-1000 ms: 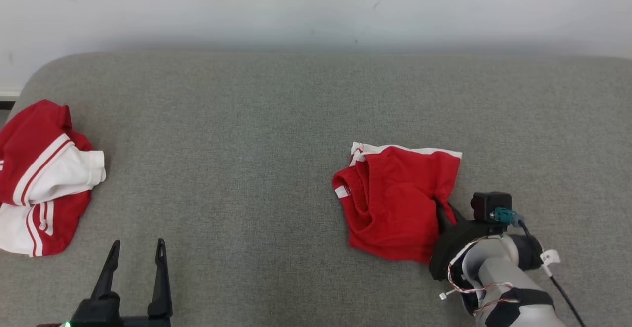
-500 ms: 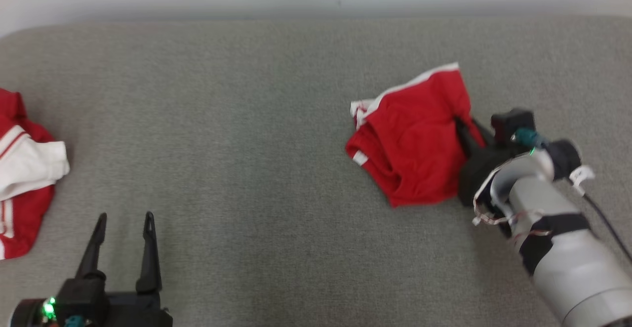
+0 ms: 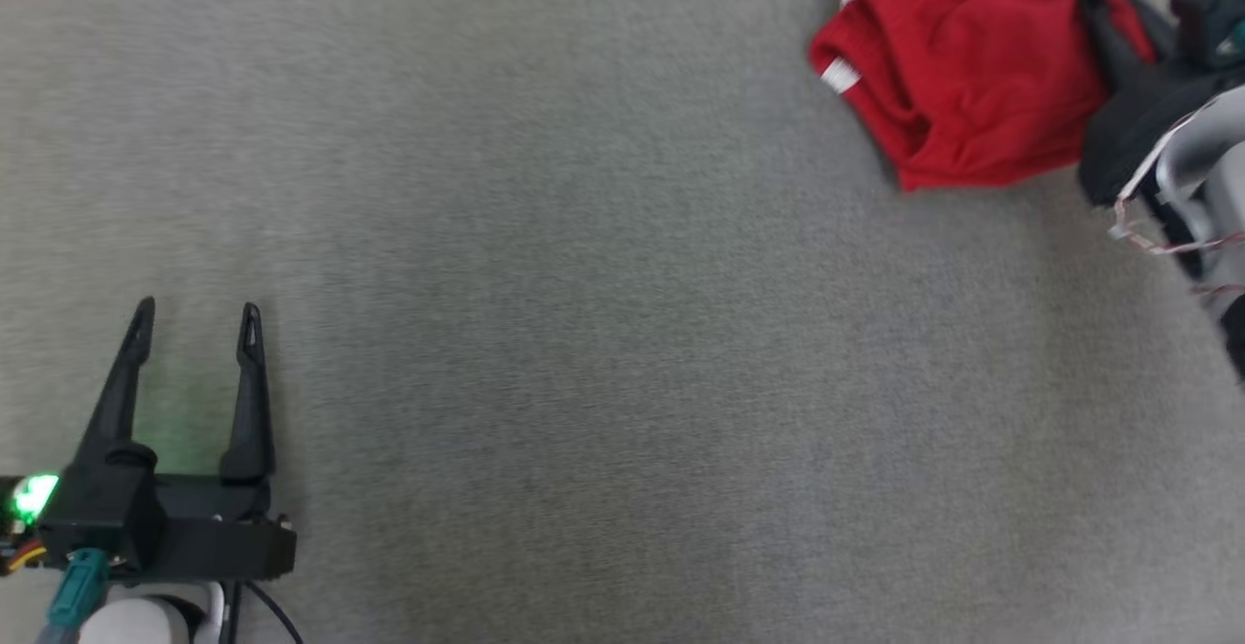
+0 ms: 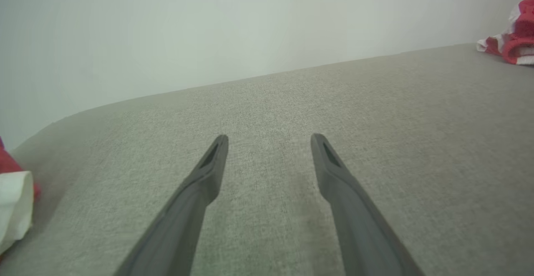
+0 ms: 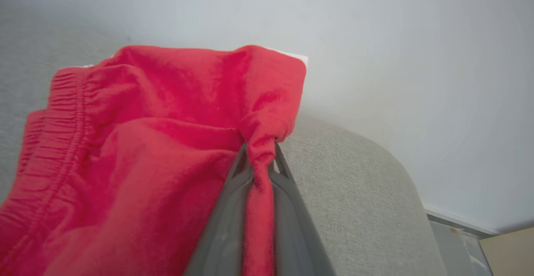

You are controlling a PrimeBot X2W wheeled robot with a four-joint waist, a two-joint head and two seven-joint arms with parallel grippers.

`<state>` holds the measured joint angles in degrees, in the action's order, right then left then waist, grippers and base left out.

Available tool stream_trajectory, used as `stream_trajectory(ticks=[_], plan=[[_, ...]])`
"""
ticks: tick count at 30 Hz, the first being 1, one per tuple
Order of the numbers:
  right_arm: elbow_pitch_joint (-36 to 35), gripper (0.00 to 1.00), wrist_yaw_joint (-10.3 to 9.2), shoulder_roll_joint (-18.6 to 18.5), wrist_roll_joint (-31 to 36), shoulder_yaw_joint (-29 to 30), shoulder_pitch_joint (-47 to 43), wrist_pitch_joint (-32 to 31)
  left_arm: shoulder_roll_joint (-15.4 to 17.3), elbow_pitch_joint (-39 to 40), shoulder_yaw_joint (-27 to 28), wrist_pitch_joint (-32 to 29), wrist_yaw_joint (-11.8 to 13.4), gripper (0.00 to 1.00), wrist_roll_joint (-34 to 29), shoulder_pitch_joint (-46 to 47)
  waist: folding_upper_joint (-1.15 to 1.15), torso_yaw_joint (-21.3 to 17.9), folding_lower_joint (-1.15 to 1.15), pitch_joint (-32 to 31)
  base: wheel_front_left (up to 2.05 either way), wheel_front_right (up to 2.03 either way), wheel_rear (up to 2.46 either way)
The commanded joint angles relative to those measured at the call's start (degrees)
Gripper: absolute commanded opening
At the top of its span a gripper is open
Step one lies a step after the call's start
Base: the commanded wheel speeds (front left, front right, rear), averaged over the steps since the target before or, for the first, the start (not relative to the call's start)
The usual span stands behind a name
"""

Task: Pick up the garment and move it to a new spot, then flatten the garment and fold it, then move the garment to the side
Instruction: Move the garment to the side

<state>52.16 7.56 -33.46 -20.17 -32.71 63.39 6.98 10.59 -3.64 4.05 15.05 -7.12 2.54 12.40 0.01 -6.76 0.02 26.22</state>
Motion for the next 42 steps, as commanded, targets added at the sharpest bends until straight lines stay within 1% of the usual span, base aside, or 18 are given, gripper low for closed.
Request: stream_trajectory(ticks=[1,5,8,13,18,22,26,27,28,29,30,34,37,42], plan=[[-0.76,0.0,-0.17,-0.58,-0.51,-0.48,1.23,-0.29,0.6,0.64,-0.09,0.18,-0.23,1.0,-0.31,1.05,-0.01,-6.13,-0.02,6.17,0.0,0.0,0.0],[-2.83,0.0,-0.17,-3.08,-1.46,-2.24,4.21,-1.32,2.39,2.77,-0.26,0.18,-0.3,1.0,-0.37,1.55,-0.01,-9.14,-0.02,8.86,0.0,0.0,0.0],[-4.36,0.0,-0.17,-3.7,-1.8,-3.32,6.66,-1.95,3.73,4.86,-0.14,0.18,-0.32,1.0,-0.69,1.05,-0.01,-11.86,-0.02,10.92,0.0,0.0,0.0],[-4.86,0.0,-0.17,-5.69,-2.82,-3.42,10.17,-2.1,4.97,8.89,-0.48,-0.79,-0.11,1.0,-1.46,0.14,-0.01,-14.49,-0.02,13.7,0.0,0.0,0.0],[-4.03,0.0,-0.17,-6.56,-2.55,-2.91,11.77,-2.42,5.53,12.19,-0.33,-2.32,0.2,1.0,-1.52,-0.39,-0.01,-14.89,-0.02,14.99,0.0,0.0,0.0],[-2.82,0.0,-0.17,-7.76,-0.71,-2.84,13.18,-2.39,5.58,14.35,-0.88,-3.42,0.39,1.0,-1.55,-0.34,-0.01,-14.11,-0.02,15.7,0.0,0.0,0.0],[-0.88,0.0,-0.17,-8.02,0.33,-1.92,14.79,-1.64,5.77,14.96,-0.79,-3.87,0.67,1.0,-1.3,-0.4,-0.01,-13.43,-0.02,16.35,0.0,0.0,0.0],[0.78,0.04,-0.17,-8.05,1.01,-1.46,15.6,-2.1,5.7,14.87,-0.68,-3.79,1.07,1.0,-1.19,-0.65,-0.01,-13.15,-0.02,16.64,0.0,0.0,0.0],[1.45,0.45,-0.17,-7.94,1.54,-1.34,15.96,-2.25,5.75,14.73,-0.6,-3.7,1.08,1.0,-1.08,-0.81,-0.01,-13.03,-0.02,16.69,0.0,0.0,0.0],[2.02,0.91,-0.17,-7.69,1.78,-1.11,16.28,-2.22,5.77,14.61,-0.49,-3.6,1.2,1.0,-0.97,-0.92,-0.01,-12.89,-0.02,16.7,0.0,0.0,0.0],[2.51,1.0,-0.17,-7.48,2.2,-0.77,16.62,-1.97,5.75,14.41,-0.38,-3.61,1.21,1.0,-0.82,-0.97,-0.01,-12.75,-0.02,16.66,0.0,0.0,0.0],[4.51,1.0,-0.17,-7.45,4.95,1.24,17.58,-0.17,5.48,13.2,-0.53,-2.99,1.79,1.0,-0.55,-0.97,-0.01,-12.19,-0.02,15.77,0.0,0.0,0.0],[5.24,1.0,-0.17,-6.56,6.06,2.5,18.03,1.68,4.9,12.76,-0.91,-2.23,1.95,1.0,-0.28,-0.95,-0.01,-11.7,-0.02,14.19,0.0,0.0,0.0],[4.83,1.0,-0.17,-4.73,6.35,4.25,16.64,5.03,3.47,11.07,-1.68,-1.22,2.62,1.0,0.41,-2.11,-0.01,-10.85,-0.02,9.61,0.0,0.0,0.0]])
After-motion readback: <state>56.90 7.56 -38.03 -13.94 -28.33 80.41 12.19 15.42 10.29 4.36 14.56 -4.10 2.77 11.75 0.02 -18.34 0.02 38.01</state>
